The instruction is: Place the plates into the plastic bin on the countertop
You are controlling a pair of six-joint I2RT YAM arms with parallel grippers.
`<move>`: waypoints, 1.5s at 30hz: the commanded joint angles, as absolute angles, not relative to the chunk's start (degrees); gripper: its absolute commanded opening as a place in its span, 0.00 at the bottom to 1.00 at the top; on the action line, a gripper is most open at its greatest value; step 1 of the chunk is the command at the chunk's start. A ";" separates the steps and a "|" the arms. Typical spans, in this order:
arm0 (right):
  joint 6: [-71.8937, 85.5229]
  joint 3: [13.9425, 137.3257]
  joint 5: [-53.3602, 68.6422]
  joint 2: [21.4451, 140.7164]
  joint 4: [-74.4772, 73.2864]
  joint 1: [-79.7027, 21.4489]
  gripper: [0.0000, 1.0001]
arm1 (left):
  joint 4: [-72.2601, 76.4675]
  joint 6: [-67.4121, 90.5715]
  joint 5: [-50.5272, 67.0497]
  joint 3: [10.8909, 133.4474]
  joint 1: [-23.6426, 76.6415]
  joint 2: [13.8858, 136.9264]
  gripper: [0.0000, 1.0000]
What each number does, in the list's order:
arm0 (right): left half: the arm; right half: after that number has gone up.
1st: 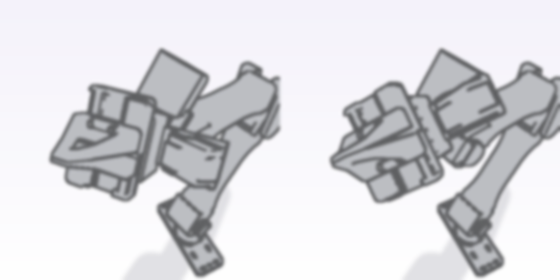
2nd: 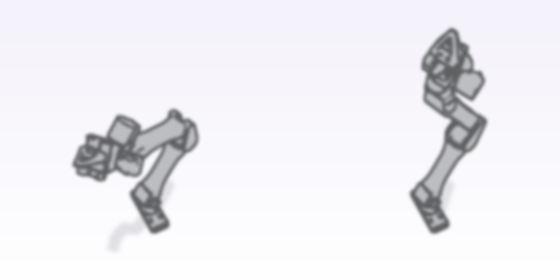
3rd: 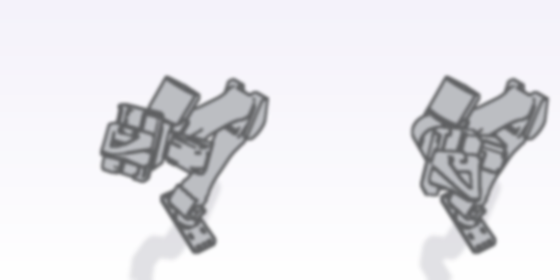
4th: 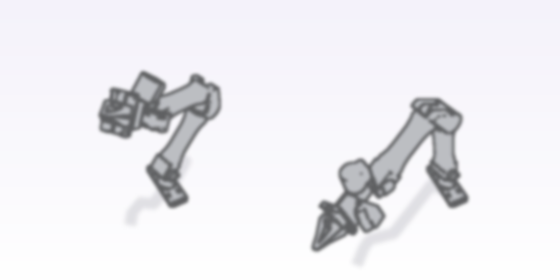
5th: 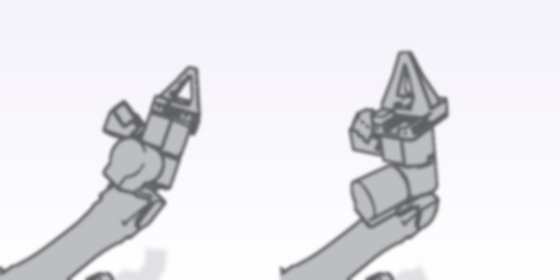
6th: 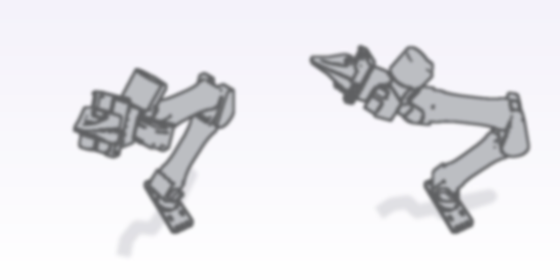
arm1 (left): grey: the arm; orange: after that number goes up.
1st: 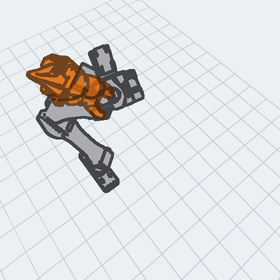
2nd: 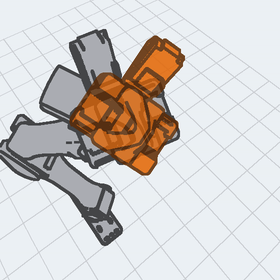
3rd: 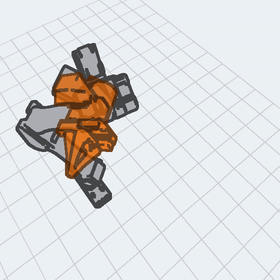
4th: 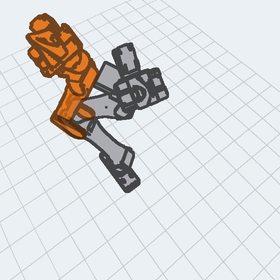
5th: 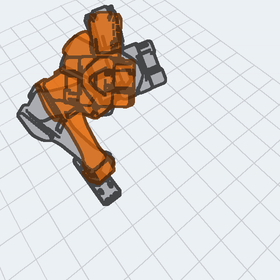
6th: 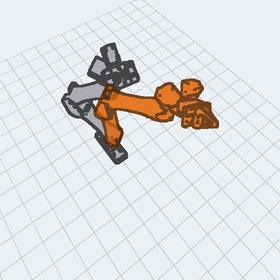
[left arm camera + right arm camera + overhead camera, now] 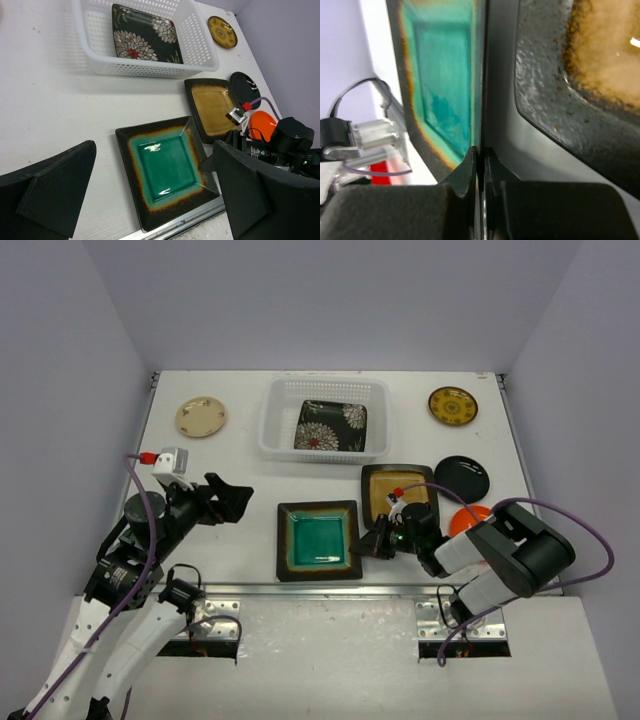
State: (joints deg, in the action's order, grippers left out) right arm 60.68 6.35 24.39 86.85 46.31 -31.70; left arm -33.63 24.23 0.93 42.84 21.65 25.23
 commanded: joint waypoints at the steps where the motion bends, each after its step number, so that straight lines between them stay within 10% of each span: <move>1: 64.47 5.46 26.77 88.58 58.54 -31.90 0.00 | -30.04 23.47 2.66 42.45 21.18 24.24 1.00; 9: 73.62 4.37 32.75 75.41 63.63 -31.99 0.00 | -29.97 23.64 2.37 42.28 21.18 24.17 1.00; 21: 64.31 25.92 27.53 51.90 17.49 -31.12 0.00 | -30.29 24.14 0.96 42.40 21.18 23.69 1.00; 45: 52.15 90.22 37.67 110.18 -4.89 -9.76 0.00 | -31.46 25.31 -3.34 42.54 21.18 20.20 1.00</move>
